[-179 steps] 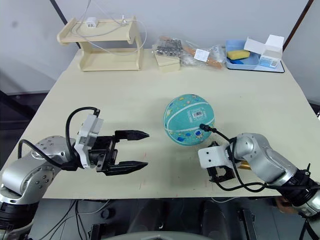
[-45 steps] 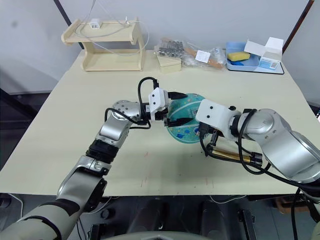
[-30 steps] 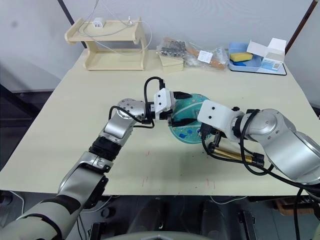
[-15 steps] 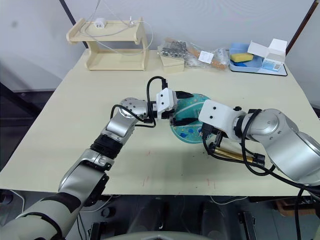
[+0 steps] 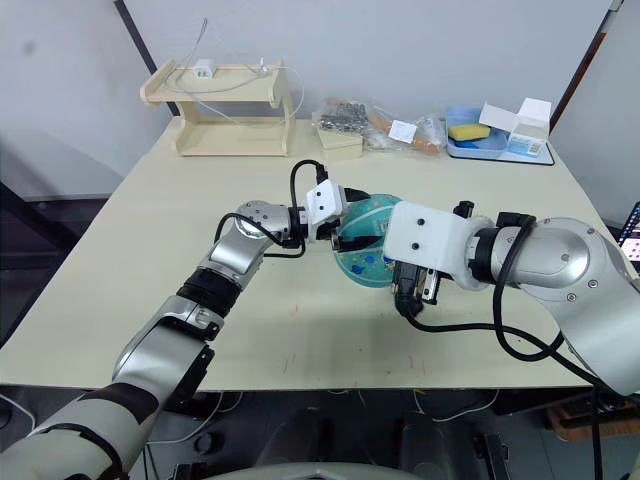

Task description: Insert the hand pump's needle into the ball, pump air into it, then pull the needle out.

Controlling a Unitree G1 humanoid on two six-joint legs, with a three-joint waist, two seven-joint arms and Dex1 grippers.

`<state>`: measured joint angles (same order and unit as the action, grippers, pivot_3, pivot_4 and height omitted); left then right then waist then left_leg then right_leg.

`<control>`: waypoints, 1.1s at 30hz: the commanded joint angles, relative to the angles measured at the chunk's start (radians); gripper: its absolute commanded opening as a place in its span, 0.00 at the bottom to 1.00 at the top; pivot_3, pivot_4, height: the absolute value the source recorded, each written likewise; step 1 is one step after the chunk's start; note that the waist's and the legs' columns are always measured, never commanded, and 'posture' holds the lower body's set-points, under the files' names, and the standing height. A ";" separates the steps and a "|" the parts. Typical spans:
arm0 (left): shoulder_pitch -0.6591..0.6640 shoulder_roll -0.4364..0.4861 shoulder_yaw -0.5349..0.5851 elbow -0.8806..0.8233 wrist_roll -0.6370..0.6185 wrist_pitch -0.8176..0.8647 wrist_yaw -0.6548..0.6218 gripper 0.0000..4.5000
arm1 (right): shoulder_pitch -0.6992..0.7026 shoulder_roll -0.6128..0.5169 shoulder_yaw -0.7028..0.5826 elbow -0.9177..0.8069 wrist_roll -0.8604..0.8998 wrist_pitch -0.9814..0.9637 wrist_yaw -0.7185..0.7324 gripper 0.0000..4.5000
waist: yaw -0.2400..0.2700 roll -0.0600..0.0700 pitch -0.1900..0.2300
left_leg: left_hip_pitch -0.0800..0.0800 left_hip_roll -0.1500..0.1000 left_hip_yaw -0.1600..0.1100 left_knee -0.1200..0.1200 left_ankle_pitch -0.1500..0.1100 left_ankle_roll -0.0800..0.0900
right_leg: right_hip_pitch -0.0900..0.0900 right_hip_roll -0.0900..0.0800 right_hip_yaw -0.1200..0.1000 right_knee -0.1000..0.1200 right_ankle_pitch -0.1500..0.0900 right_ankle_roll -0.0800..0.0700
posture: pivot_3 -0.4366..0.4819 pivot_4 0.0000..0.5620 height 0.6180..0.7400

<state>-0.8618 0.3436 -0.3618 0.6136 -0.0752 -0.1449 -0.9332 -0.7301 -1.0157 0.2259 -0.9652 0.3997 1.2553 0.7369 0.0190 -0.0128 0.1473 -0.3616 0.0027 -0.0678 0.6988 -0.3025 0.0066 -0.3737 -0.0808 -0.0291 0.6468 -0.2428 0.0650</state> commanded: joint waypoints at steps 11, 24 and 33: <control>0.118 -0.007 0.118 0.029 -0.079 0.113 -0.116 1.00 | 0.252 -0.075 -0.233 0.045 -0.024 -0.109 -0.027 0.07 | -0.007 0.002 -0.002 | -0.001 0.000 0.001 0.000 0.000 0.000 | 0.000 0.001 0.001 -0.002 0.001 0.002 | 0.48 0.27 1.00; 0.251 0.200 0.380 -0.509 -0.567 0.611 -0.358 1.00 | 0.508 -0.044 -0.334 0.184 -0.078 -0.296 -0.048 0.07 | -0.023 0.008 0.008 | -0.021 0.001 0.001 -0.016 0.003 -0.005 | -0.027 0.004 0.003 -0.002 0.002 -0.004 | 0.48 0.27 1.00; 0.456 0.326 0.437 -0.731 -0.651 0.720 -0.377 1.00 | 0.613 -0.003 -0.395 0.269 -0.075 -0.382 -0.034 0.07 | -0.027 0.007 0.016 | -0.021 0.000 0.005 -0.016 0.002 -0.002 | -0.027 0.003 0.008 -0.002 0.002 -0.004 | 0.48 0.27 1.00</control>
<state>-0.4101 0.6530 0.0370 -0.0637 -0.7008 0.5724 -1.3067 -0.1193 -1.0201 -0.1303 -0.6928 0.3249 0.9009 0.6984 -0.0079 -0.0058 0.1632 -0.3824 0.0029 -0.0630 0.6831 -0.3010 0.0042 -0.4010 -0.0777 -0.0212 0.6445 -0.2412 0.0611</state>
